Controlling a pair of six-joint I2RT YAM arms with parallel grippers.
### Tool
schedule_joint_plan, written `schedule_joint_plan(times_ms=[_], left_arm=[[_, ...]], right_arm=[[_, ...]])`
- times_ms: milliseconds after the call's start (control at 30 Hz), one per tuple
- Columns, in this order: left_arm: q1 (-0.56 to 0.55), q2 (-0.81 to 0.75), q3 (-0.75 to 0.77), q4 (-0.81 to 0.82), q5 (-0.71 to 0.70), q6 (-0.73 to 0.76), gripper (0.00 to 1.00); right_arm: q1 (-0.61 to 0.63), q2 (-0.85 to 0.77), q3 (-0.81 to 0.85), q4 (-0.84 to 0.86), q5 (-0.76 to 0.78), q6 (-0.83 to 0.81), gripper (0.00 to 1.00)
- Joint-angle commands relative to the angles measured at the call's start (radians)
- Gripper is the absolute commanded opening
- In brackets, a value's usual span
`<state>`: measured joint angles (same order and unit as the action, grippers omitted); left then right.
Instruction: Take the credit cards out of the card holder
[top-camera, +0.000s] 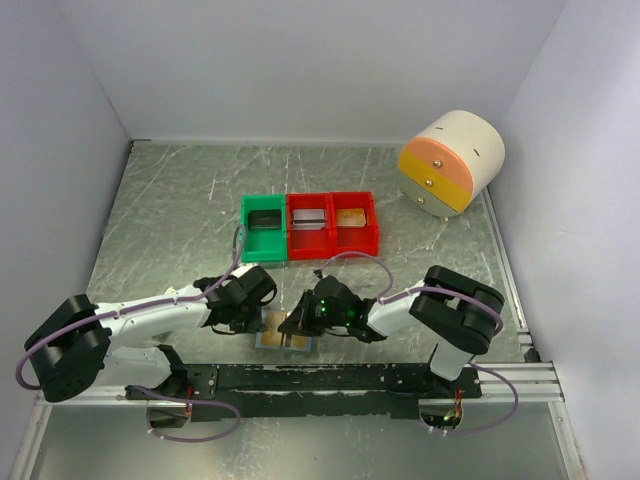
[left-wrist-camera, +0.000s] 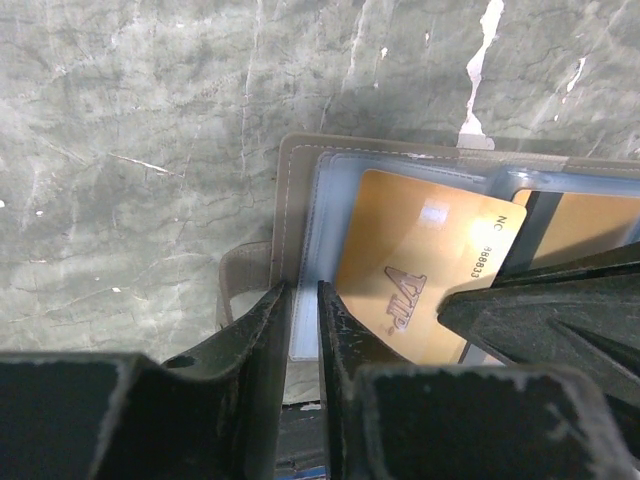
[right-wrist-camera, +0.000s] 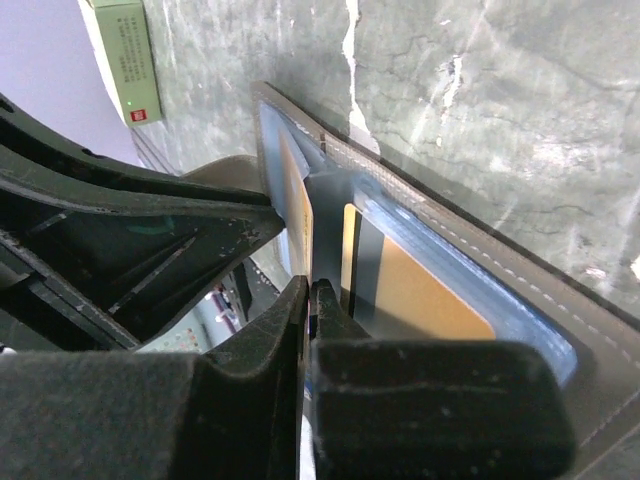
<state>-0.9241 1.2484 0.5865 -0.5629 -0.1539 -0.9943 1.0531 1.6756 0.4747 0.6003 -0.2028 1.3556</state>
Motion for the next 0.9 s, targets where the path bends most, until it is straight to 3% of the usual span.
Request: schedule_joint_plan(times_ms=[0, 167, 533, 700, 867], left_arm=[[0.002, 0.013, -0.007, -0.009, 0.0, -0.004, 0.27], [0.004, 0.016, -0.01, -0.006, 0.003, -0.003, 0.27], [0.003, 0.019, 0.0, -0.003, 0.01, 0.008, 0.26], [0.003, 0.01, -0.004, 0.005, 0.018, 0.009, 0.26], [0.003, 0.003, -0.004, 0.001, 0.017, 0.01, 0.26]], right_arm=[[-0.003, 0.004, -0.006, 0.071, -0.007, 0.015, 0.0], [-0.018, -0.044, -0.005, -0.04, -0.004, -0.041, 0.0], [-0.035, -0.047, -0.006, -0.042, -0.043, -0.054, 0.03], [-0.036, 0.006, -0.016, 0.074, -0.02, 0.026, 0.16], [-0.029, 0.063, -0.031, 0.189, -0.029, 0.065, 0.18]])
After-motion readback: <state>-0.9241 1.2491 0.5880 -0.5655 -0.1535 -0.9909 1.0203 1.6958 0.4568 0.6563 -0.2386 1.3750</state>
